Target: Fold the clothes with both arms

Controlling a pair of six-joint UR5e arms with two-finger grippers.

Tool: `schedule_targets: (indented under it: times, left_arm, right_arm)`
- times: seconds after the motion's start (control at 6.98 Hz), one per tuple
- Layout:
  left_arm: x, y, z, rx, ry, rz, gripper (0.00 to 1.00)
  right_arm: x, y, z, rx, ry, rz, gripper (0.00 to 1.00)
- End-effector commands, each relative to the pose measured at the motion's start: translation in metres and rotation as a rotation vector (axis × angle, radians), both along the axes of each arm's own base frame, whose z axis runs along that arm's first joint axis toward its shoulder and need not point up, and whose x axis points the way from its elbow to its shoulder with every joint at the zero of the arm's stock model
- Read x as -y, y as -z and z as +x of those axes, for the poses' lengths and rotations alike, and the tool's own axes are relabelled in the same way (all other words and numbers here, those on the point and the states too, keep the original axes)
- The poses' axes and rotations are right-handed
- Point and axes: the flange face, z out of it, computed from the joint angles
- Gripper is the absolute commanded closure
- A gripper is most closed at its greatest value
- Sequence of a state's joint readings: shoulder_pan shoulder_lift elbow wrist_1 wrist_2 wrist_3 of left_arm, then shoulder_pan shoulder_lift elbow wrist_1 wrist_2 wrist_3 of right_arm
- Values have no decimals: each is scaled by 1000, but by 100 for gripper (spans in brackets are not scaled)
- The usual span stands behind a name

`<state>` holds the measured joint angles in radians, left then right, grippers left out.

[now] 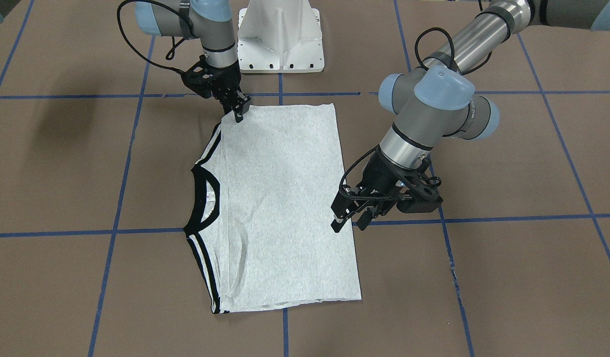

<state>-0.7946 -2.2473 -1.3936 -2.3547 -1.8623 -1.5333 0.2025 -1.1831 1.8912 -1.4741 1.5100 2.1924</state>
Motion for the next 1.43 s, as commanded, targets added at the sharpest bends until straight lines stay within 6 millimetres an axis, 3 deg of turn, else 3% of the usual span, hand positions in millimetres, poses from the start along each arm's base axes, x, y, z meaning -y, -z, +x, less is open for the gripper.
schedule_targets:
  times: [0.0,0.29,0.86,1.0,1.29]
  left_arm:
    - [0,-1,0,1,1,-3,27]
    - [0,-1,0,1,1,-3,27]
    - [-2,-5,0,-8,4,-19,28]
    - [-3,-4,-1,-11,4,-18,28]
    - [-10,-4,-5,-16,1,-13,28]
  right_arm:
    - [0,6,4,14,3,1,100]
    - [-1,17,7,37,2,5,100]
    - [4,21,11,42,-15,7,100]
    - [4,17,15,45,-36,-15,100]
    - [0,29,25,54,-58,-41,100]
